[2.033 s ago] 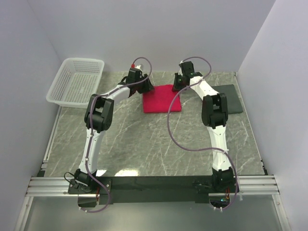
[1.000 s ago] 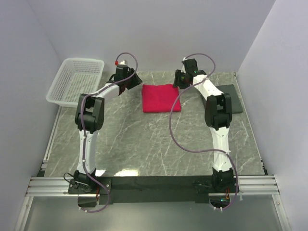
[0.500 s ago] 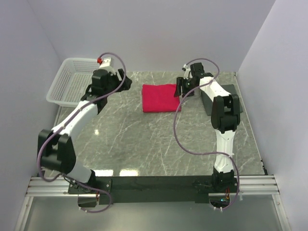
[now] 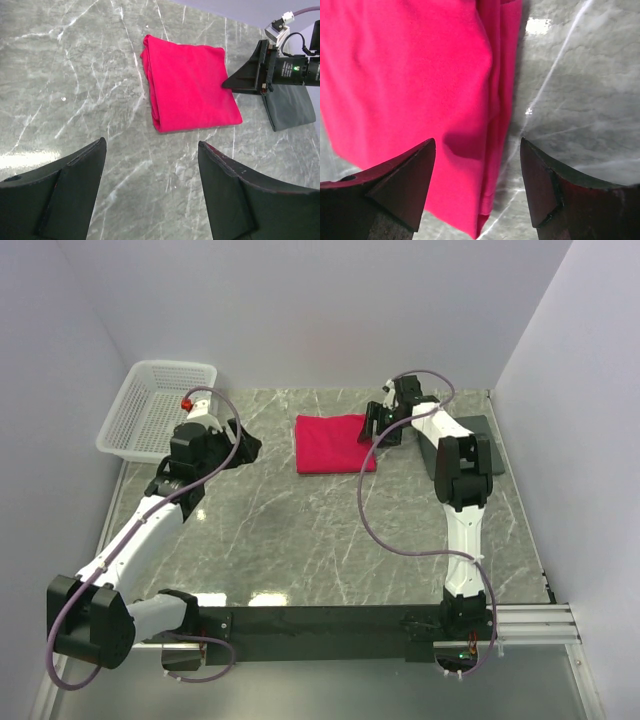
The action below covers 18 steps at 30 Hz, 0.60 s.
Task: Fold and stack the t-shirts
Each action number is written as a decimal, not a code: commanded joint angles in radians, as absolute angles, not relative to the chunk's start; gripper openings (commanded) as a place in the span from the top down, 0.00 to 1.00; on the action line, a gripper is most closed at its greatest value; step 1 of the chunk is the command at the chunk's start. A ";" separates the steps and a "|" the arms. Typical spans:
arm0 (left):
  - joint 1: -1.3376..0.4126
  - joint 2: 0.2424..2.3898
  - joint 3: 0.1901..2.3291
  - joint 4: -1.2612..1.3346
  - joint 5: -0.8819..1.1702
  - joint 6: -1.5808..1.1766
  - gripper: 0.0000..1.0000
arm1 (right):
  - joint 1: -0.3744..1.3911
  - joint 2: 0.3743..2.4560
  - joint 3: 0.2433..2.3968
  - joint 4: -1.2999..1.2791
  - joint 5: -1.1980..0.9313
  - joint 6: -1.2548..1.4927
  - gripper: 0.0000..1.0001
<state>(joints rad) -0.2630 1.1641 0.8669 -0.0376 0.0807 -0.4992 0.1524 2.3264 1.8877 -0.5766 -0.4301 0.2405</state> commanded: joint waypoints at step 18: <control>-0.259 1.137 0.842 -0.023 0.133 -0.583 0.22 | 0.212 2.379 1.882 -0.584 -0.451 0.373 0.39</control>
